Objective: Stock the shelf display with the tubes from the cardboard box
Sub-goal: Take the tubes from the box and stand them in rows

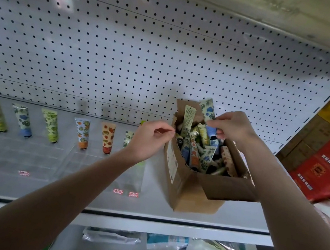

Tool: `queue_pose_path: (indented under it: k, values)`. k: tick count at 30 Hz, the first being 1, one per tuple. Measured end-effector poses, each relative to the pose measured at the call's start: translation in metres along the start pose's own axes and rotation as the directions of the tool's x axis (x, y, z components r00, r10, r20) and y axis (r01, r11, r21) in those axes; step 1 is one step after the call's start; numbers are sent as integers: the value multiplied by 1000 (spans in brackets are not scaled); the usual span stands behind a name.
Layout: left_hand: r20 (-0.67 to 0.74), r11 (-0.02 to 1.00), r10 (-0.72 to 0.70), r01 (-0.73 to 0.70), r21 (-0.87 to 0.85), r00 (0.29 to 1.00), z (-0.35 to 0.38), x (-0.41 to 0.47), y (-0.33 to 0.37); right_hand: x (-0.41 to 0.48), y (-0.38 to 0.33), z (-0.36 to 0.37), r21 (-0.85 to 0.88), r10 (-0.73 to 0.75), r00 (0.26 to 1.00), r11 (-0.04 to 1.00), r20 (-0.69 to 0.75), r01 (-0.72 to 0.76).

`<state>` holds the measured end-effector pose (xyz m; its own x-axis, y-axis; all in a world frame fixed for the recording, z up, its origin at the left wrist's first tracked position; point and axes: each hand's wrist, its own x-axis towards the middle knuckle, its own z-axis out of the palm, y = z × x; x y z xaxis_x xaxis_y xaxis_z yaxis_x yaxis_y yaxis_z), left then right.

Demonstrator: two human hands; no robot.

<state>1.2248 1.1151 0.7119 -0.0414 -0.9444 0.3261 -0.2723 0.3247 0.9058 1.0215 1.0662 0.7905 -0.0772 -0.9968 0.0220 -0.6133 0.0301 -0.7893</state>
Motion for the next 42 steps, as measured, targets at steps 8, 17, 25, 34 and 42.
queue_pose_path:
  k: [8, 17, 25, 34, 42]
  values:
    - [39, 992, -39, 44, -117, 998, -29, -11, 15, -52, -51, 28, 370, -73, 981, 929, 177, 3]
    - [93, 993, 5, 6, -117, 996, -84, -33, 4, -81, -69, 103, 300, -188, 955, 947, 228, 114]
    - [65, 991, -61, 52, 122, 996, -96, -50, -35, -89, -38, 150, 412, -161, 972, 908, 170, 78]
    - [96, 958, -93, 63, 279, 991, -90, -55, -60, -93, -10, 172, 369, -185, 968, 923, 171, 111]
    - [118, 926, -93, 42, 376, 989, -78, -60, -79, -92, 9, 181, 341, -185, 972, 932, 144, 127]
